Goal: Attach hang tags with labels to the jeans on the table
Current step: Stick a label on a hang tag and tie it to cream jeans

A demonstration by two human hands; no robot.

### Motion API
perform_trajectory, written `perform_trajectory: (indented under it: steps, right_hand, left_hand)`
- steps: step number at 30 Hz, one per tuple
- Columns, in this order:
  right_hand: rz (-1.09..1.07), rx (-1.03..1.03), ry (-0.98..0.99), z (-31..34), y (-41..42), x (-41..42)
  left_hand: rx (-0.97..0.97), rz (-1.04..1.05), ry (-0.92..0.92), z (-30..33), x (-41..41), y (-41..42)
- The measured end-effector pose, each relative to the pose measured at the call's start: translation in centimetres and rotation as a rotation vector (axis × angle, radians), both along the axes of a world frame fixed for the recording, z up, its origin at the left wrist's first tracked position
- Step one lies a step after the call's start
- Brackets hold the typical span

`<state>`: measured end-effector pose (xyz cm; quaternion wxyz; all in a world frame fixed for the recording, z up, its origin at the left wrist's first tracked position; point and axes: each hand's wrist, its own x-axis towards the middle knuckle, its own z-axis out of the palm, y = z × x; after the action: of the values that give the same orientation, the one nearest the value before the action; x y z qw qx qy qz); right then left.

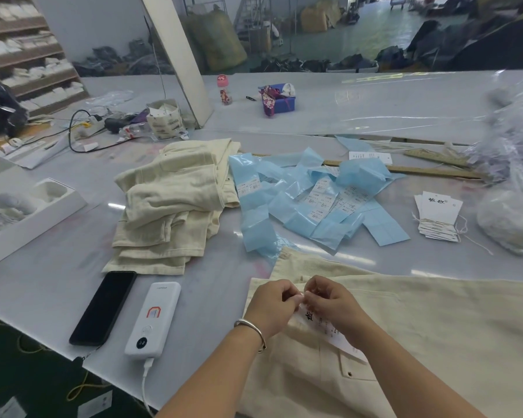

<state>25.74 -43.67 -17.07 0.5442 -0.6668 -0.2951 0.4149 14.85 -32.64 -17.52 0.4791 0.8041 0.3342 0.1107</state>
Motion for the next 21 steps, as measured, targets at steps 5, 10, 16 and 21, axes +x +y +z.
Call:
perform_trajectory:
  steps: [5,10,16,21]
  right_hand:
    - [0.029,0.042,0.105,0.1,-0.3,0.2]
    - [0.036,-0.013,-0.099,-0.1,-0.3,0.2]
    - [-0.076,0.030,-0.285,-0.3,0.4,-0.3]
    - [-0.081,0.079,0.032,-0.1,0.1,-0.3]
  left_hand:
    - [-0.018,-0.041,0.027,0.5,0.1,0.1]
    - [0.107,-0.082,0.105,0.8,0.0,0.3]
    - [0.253,0.008,0.126,1.6,0.3,-0.5]
    - [-0.069,0.048,0.017,1.6,0.3,-0.3]
